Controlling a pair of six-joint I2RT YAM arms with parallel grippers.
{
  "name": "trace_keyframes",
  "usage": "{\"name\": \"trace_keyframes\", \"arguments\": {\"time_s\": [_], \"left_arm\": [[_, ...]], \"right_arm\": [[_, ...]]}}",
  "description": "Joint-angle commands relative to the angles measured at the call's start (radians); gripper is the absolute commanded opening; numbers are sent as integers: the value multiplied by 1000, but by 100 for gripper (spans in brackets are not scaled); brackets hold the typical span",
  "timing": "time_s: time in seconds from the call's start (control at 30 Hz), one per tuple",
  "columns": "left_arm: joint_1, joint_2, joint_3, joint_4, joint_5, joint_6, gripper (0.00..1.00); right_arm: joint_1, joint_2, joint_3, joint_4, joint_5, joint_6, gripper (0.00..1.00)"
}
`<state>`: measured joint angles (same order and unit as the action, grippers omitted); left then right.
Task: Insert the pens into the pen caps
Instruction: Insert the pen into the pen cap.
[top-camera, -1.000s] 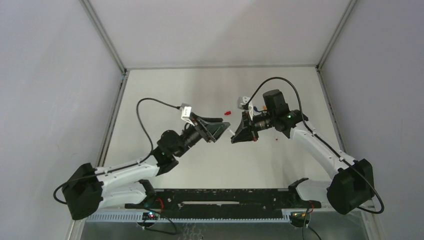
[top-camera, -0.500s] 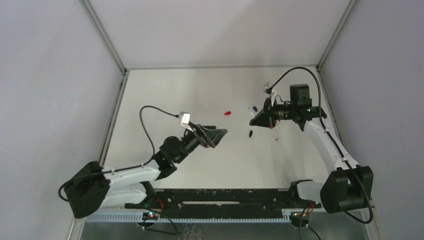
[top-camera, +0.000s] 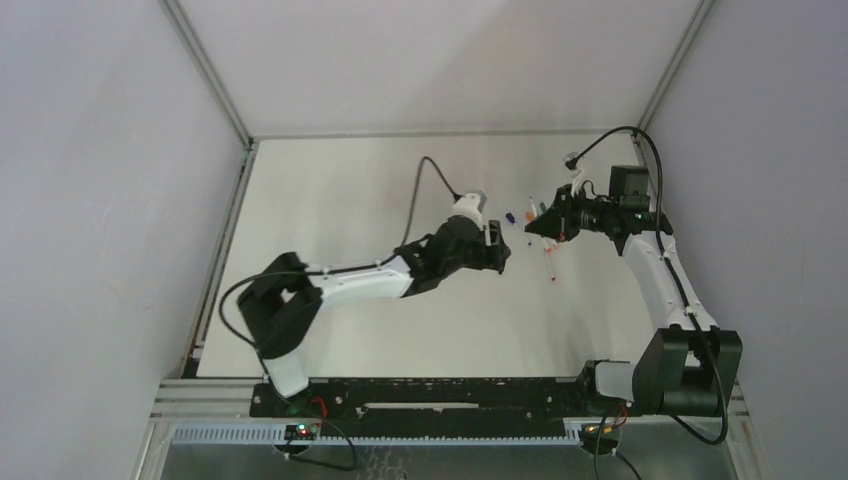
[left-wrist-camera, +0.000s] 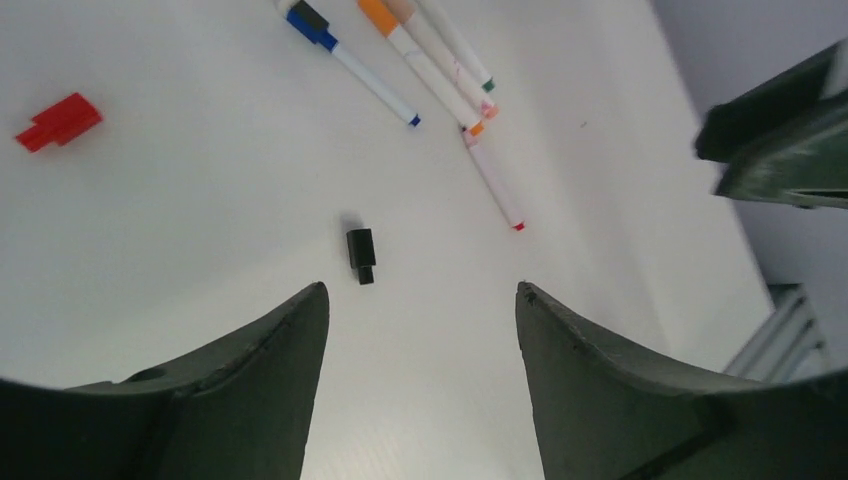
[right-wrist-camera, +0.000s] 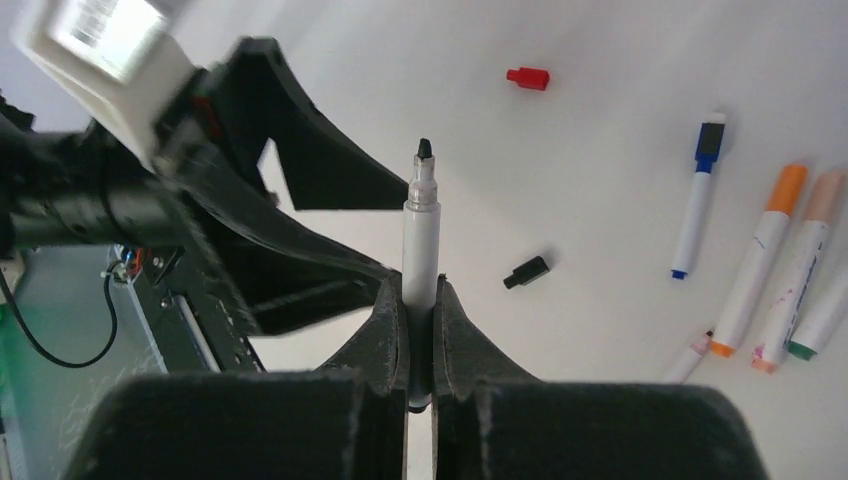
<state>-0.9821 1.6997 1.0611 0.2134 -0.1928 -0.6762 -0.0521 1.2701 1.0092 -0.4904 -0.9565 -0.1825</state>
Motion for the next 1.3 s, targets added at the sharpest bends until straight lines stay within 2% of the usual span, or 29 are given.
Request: {"name": "trace_keyframes", "arguments": {"time_s": [0.0,0.13,0.5,0.67,1.13,1.27], "left_arm": [[-23,178,222,-318,-48,98,69],[-23,281,352,-376,-53,122,55],[-23,448,590,-491,-42,160,54],[-23,505,664,-535,-37,172,44],[-21,594,774,-632,-46,182,41],[-20,609,791,-649,-37,184,36]], "right_arm": [[-17,-25,33,21,9,29,0],[-30,-29,33,15,24,18,0],[-52,-17,33,8,2,17,0],[-53,-15,34,9,-4,17,0],[-58,-12,35,8,-24,19,0],[-58,-12,35,6,-26,21,0]]}}
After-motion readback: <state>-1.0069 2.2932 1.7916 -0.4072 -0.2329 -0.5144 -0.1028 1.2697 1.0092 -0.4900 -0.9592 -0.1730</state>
